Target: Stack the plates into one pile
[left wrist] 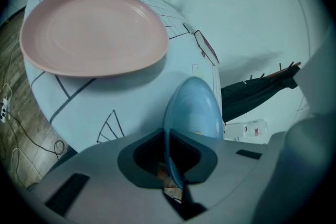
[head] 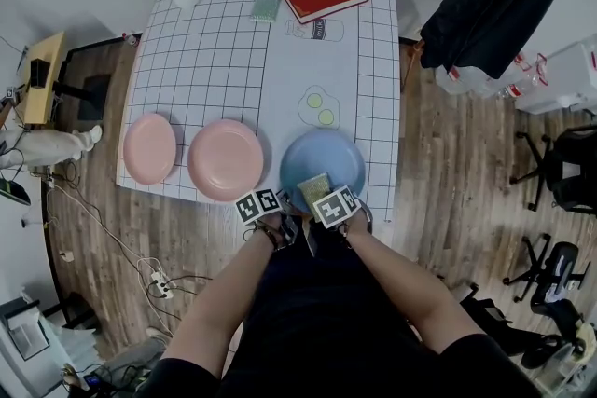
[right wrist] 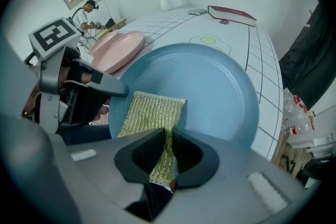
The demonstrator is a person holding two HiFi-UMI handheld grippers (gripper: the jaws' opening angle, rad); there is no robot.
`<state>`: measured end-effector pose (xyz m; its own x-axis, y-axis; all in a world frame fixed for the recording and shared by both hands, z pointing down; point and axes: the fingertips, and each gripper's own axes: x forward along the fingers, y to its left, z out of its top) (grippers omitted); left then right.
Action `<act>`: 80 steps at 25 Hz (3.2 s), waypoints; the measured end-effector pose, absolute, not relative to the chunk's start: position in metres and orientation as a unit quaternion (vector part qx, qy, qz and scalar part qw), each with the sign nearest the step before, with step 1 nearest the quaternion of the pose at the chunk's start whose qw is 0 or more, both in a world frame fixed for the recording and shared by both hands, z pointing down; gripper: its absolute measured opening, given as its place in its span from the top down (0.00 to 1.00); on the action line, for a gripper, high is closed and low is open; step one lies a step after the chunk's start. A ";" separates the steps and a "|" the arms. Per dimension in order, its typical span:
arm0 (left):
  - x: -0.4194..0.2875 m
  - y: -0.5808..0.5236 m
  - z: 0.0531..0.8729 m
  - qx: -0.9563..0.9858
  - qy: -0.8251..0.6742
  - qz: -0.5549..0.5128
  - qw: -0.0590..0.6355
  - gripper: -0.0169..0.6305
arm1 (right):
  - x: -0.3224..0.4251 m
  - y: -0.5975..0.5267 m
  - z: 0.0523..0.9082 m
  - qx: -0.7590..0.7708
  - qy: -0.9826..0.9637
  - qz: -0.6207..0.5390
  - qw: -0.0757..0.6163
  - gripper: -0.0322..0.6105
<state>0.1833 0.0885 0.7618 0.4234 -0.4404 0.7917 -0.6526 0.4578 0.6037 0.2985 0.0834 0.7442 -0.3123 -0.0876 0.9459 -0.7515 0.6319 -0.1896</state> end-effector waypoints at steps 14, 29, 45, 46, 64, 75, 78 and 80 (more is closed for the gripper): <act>0.185 0.088 0.762 0.521 -0.524 0.087 0.668 0.95 | 0.345 0.060 0.743 0.301 -0.737 0.241 0.555 0.86; 0.185 0.090 0.762 0.522 -0.524 0.085 0.668 0.95 | 0.358 0.047 0.743 0.302 -0.738 0.210 0.565 0.86; 0.185 0.090 0.761 0.513 -0.535 0.082 0.667 0.95 | 0.345 0.064 0.745 0.284 -0.741 0.242 0.559 0.86; 0.185 0.090 0.761 0.512 -0.536 0.083 0.666 0.95 | 0.343 0.066 0.745 0.282 -0.741 0.248 0.556 0.86; 0.184 0.089 0.761 0.517 -0.537 0.079 0.662 0.95 | 0.274 0.088 0.745 0.250 -0.758 0.360 0.483 0.86; 0.175 0.085 0.729 0.570 -0.547 0.093 0.606 0.86 | 0.299 0.071 0.738 0.310 -0.758 0.381 0.428 0.86; 0.161 0.087 0.710 0.580 -0.568 0.086 0.578 0.86 | 0.307 0.061 0.728 0.335 -0.762 0.389 0.395 0.87; 0.152 0.090 0.694 0.590 -0.577 0.075 0.559 0.86 | 0.313 0.055 0.719 0.352 -0.762 0.392 0.375 0.87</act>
